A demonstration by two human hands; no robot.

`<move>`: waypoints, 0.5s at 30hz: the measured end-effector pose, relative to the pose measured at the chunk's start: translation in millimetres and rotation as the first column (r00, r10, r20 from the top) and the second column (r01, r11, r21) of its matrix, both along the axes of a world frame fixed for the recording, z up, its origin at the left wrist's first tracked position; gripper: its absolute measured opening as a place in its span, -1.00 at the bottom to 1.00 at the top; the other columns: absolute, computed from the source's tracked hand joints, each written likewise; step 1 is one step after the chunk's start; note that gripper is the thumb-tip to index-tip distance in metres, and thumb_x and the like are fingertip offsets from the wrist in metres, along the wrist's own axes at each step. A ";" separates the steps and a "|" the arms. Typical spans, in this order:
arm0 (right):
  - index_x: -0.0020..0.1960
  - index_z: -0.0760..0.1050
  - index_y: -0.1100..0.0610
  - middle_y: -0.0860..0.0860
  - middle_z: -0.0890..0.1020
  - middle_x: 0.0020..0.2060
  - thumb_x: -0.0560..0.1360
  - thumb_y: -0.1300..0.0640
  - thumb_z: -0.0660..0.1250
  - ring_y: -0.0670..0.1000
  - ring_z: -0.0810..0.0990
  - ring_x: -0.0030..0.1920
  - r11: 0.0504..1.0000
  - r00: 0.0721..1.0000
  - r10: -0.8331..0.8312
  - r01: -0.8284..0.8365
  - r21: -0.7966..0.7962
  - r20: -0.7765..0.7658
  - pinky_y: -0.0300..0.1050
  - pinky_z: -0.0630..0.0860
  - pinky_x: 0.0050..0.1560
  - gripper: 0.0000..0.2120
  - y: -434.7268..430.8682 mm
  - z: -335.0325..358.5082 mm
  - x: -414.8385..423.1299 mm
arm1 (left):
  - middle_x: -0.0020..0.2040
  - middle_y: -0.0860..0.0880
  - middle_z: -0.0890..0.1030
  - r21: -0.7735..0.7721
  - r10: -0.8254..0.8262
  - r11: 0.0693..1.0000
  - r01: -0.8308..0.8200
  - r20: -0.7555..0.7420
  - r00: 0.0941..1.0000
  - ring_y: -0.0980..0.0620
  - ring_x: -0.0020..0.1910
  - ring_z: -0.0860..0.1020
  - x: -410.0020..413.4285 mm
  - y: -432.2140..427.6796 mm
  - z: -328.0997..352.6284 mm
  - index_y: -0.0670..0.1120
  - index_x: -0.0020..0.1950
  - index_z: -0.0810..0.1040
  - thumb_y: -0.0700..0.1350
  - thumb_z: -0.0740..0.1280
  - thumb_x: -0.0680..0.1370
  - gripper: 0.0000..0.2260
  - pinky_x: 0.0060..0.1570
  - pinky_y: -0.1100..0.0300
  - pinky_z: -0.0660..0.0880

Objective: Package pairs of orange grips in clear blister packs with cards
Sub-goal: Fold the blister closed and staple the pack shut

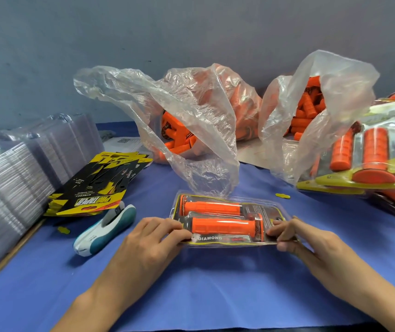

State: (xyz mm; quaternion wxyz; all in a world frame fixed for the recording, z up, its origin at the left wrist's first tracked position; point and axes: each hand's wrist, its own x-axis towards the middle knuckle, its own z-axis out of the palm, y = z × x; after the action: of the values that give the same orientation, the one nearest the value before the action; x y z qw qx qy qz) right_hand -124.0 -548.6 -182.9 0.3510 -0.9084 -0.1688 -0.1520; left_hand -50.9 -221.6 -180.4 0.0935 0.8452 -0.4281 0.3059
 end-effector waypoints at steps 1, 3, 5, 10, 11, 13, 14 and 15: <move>-0.12 0.50 0.09 -0.29 0.61 0.07 0.53 0.07 0.30 -0.19 0.60 0.11 1.000 1.000 -0.011 0.011 -0.022 -0.003 -0.39 0.35 0.19 -0.90 -0.2 0.4 -0.3 | 0.01 0.01 0.62 -0.004 -0.010 1.000 0.010 0.004 1.000 -0.03 -0.07 0.57 -0.1 -0.6 0.1 -0.06 0.06 0.65 -0.07 0.28 0.62 -0.83 0.01 0.12 0.50; -0.09 0.49 0.07 -0.30 0.59 0.08 0.56 0.05 0.26 -0.19 0.58 0.11 0.994 0.998 -0.050 0.053 -0.094 0.037 -0.29 0.32 0.29 -0.89 1.1 -1.2 -1.3 | 0.00 0.02 0.62 -0.002 -0.018 1.000 0.018 0.012 1.000 -0.04 -0.09 0.59 -1.0 -2.5 0.3 -0.07 0.03 0.65 -0.09 0.29 0.61 -0.85 0.01 0.13 0.50; -0.06 0.46 0.02 -0.28 0.58 0.07 0.65 0.08 0.17 -0.20 0.56 0.11 0.966 0.983 -0.074 0.112 -0.232 0.167 -0.17 0.24 0.40 -0.85 3.5 -4.7 -2.0 | 0.00 0.03 0.63 -0.002 -0.018 1.000 0.018 0.005 1.000 -0.04 -0.10 0.60 -1.6 -3.3 1.1 -0.06 0.02 0.65 -0.10 0.29 0.60 -0.86 -0.01 0.14 0.50; 0.11 0.53 -0.04 -0.07 0.55 0.01 0.54 0.12 0.25 0.07 0.55 -0.05 0.860 0.897 -0.051 0.263 -0.438 0.439 -0.05 0.40 0.15 -0.81 13.8 -11.3 -2.6 | -0.03 0.03 0.63 0.011 -0.020 1.000 0.020 0.000 1.000 -0.02 -0.12 0.60 -2.6 -3.2 0.6 -0.05 0.00 0.65 -0.10 0.29 0.60 -0.86 -0.06 0.12 0.53; 0.14 0.51 -0.05 -0.06 0.55 -0.01 0.53 0.11 0.29 0.08 0.54 -0.09 0.847 0.886 -0.050 0.281 -0.450 0.460 -0.05 0.41 0.07 -0.80 17.6 -11.3 -2.2 | -0.05 0.03 0.63 0.007 -0.019 1.000 0.019 0.006 1.000 -0.03 -0.13 0.60 -2.9 -3.5 0.3 -0.05 -0.01 0.65 -0.10 0.29 0.60 -0.85 -0.07 0.12 0.53; 0.17 0.49 -0.05 -0.06 0.54 -0.06 0.53 0.12 0.34 0.08 0.54 -0.14 0.819 0.877 -0.018 0.288 -0.497 0.479 -0.04 0.41 -0.03 -0.76 25.8 -12.0 -1.8 | -0.08 0.02 0.62 -0.002 -0.018 1.000 0.018 0.017 1.000 -0.04 -0.14 0.60 -3.0 -4.3 -0.4 -0.06 -0.02 0.65 -0.11 0.28 0.60 -0.85 -0.08 0.12 0.53; 0.18 0.49 -0.04 -0.05 0.53 -0.07 0.50 0.15 0.37 0.08 0.53 -0.15 0.805 0.879 -0.005 0.286 -0.520 0.476 -0.03 0.42 -0.06 -0.73 28.9 -12.1 -1.4 | -0.08 0.02 0.62 -0.005 -0.019 1.000 0.019 0.020 1.000 -0.04 -0.14 0.61 -2.8 -4.1 -0.7 -0.06 -0.02 0.65 -0.11 0.29 0.60 -0.86 -0.08 0.12 0.53; 0.17 0.50 -0.02 -0.05 0.52 -0.08 0.45 0.20 0.43 0.08 0.53 -0.16 0.796 0.888 -0.008 0.285 -0.534 0.461 -0.03 0.43 -0.10 -0.67 30.9 -11.6 -1.1 | -0.07 0.02 0.62 -0.006 -0.021 1.000 0.021 0.021 1.000 -0.04 -0.14 0.61 -2.7 -3.7 -0.9 -0.05 -0.02 0.65 -0.11 0.29 0.59 -0.86 -0.08 0.12 0.53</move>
State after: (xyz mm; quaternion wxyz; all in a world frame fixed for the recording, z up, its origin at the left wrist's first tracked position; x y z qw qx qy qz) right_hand -125.0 -517.7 -194.5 -0.0077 -0.9246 -0.2088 -0.3186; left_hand -53.6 -225.3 -181.2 0.0950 0.8371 -0.4369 0.3153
